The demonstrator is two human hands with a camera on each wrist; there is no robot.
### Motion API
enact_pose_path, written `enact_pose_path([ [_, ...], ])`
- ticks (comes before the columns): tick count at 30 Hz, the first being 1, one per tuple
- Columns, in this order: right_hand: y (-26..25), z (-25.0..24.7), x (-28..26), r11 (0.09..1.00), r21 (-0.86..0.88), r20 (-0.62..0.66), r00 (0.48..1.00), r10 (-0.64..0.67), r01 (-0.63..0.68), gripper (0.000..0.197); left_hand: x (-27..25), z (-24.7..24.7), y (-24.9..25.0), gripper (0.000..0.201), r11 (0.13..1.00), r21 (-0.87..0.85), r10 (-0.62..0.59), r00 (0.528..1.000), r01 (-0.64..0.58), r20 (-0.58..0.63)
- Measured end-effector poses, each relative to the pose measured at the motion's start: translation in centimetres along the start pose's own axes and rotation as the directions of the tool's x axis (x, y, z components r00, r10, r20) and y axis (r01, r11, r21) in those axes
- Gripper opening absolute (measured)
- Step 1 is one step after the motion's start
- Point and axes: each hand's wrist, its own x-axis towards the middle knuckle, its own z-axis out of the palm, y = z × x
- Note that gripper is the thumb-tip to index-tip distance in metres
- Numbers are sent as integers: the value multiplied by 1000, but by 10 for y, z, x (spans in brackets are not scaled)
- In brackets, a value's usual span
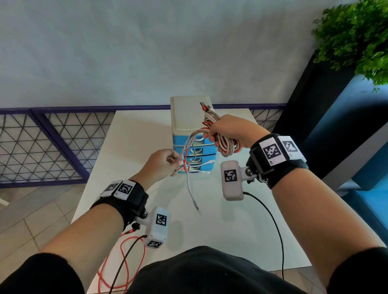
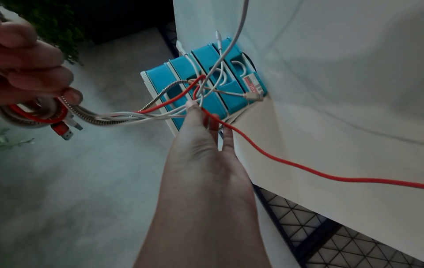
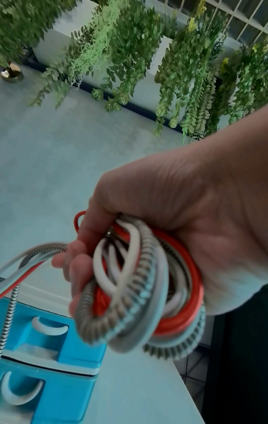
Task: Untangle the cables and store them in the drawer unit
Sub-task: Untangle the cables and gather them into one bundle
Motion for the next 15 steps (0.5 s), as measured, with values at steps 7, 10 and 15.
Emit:
enact_pose_path([
  [7,10,-5,8,986,-161,-139,990,18,-41,15,-1,-8,-1,3,994,-35,96,982,-103,-164],
  [10,15,-6,11,971,-228,-200,979,27,-73,25,-3,-10,4,14,984,37,180,972,-177,-150],
  [15,15,-6,11,972,-226,-207,978,21,-69,24,-8,-7,9,7,990,-101,100,995,-98,16],
])
